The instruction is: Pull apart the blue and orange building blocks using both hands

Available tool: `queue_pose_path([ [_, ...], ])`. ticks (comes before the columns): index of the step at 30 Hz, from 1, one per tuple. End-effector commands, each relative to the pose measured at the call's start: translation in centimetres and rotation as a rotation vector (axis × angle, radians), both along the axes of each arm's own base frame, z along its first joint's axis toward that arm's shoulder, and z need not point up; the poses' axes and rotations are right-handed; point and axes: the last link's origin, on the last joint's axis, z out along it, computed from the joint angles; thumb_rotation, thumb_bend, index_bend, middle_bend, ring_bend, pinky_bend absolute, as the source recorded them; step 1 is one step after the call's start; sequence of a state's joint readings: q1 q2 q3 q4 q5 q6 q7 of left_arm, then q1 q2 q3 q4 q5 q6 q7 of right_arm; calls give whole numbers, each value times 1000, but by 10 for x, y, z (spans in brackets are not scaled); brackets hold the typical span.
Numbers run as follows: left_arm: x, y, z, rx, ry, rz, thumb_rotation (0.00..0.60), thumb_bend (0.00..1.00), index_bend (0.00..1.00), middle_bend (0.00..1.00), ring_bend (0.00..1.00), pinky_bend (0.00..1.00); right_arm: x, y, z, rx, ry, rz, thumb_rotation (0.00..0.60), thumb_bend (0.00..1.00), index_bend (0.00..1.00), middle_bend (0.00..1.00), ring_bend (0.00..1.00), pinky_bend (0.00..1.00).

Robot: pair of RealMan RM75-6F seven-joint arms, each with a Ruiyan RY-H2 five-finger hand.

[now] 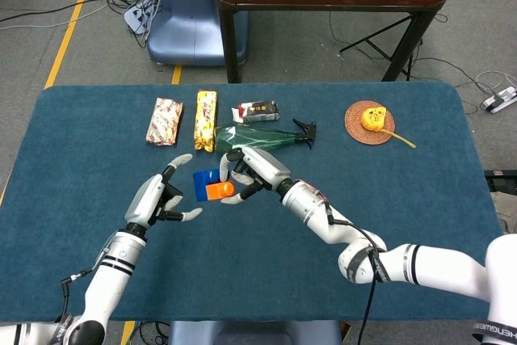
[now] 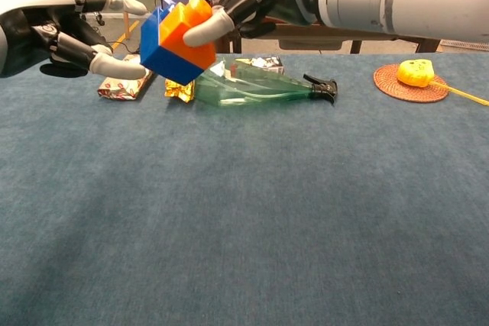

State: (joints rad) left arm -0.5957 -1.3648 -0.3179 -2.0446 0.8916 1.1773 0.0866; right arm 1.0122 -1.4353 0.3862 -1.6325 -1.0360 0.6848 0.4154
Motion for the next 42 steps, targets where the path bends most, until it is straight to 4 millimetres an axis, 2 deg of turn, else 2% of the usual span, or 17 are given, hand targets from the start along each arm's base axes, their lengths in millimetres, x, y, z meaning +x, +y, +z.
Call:
queue_pose_path([
  [1,1,0,-1,0,1,3,600,0,142,1000,984,1000,0,0,-1,4,-3,-4,600,274,709,1000,1000,1000],
  [17,3,1,-8,25,-19,26,600,0,270,1000,1000,1000,0,1,-7,69,-37,-29,600,274,709,1000,1000,1000],
  [42,4,-2,-12,22,-61,6,600,0,617,1000,1000,1000,-1,3,-12,125,-40,-26,600,274,709,1000,1000,1000],
])
